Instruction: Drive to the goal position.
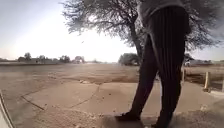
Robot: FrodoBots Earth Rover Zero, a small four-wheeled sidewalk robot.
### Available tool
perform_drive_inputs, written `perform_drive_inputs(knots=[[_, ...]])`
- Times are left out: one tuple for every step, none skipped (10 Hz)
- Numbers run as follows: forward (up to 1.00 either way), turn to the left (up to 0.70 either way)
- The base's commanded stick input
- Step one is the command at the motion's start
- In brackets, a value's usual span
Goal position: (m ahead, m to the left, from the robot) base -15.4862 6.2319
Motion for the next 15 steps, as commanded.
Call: perform_drive_inputs(knots=[[0.00,0.24],[0.00,0.36],[0.00,0.45],[0.00,0.45],[0.00,0.45],[0.00,0.45],[0.00,0.45],[0.00,0.45],[0.00,0.45],[0.00,0.45],[0.00,0.45],[0.00,0.45],[0.00,0.45],[0.00,0.45],[0.00,0.45]])
